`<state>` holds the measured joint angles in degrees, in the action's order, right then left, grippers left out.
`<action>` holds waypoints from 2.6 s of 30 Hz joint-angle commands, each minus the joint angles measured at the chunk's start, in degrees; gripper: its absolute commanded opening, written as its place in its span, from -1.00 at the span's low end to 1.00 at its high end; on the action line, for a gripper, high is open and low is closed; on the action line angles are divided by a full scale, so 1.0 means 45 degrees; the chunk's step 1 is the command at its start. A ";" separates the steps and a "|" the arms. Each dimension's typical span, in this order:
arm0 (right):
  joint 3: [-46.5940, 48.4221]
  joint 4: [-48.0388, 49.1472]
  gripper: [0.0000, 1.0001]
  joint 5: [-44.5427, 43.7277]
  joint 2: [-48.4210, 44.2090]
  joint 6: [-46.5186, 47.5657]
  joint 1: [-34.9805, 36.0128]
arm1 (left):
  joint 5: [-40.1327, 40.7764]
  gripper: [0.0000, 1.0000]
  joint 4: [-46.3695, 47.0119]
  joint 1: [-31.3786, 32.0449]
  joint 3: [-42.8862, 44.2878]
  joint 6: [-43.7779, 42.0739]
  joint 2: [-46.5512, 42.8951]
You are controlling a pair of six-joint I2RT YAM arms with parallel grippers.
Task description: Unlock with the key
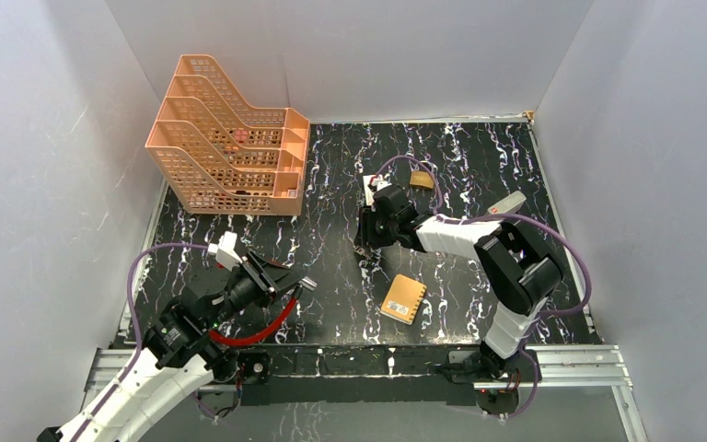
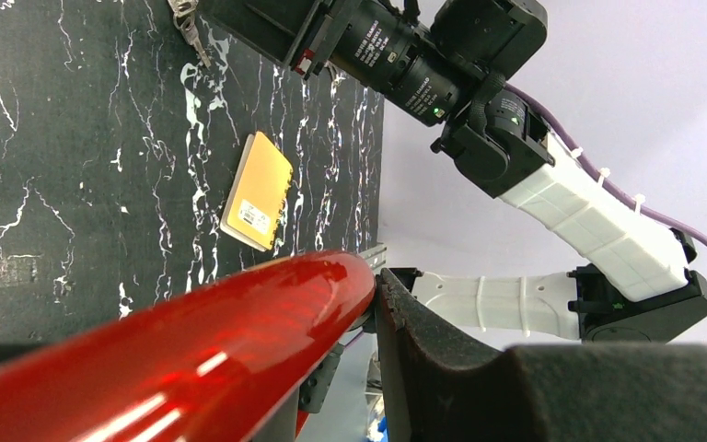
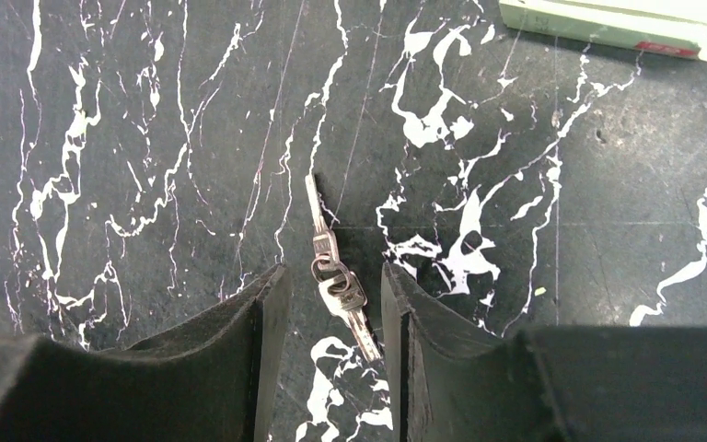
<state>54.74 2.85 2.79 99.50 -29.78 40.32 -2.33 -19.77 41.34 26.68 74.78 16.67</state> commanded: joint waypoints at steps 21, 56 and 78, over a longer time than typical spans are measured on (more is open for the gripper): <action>0.1122 0.0538 -0.23 0.0351 0.1259 0.0104 0.0141 | 0.0222 -1.00 -0.0011 -0.0047 0.0492 -0.0012 -0.0294; 0.0462 -0.0477 -0.73 -0.1074 0.0677 0.0229 0.0802 | 0.0282 -1.00 -0.0324 -0.0047 0.0584 0.0022 -0.0694; -0.0341 -0.4453 -1.00 0.5439 -0.8678 0.0234 0.0774 | -0.0050 -1.00 0.3717 -0.0047 0.2292 -0.0588 0.3244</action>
<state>54.81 -12.29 16.99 66.24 -28.88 43.64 -1.32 -12.08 41.36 33.54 73.30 28.08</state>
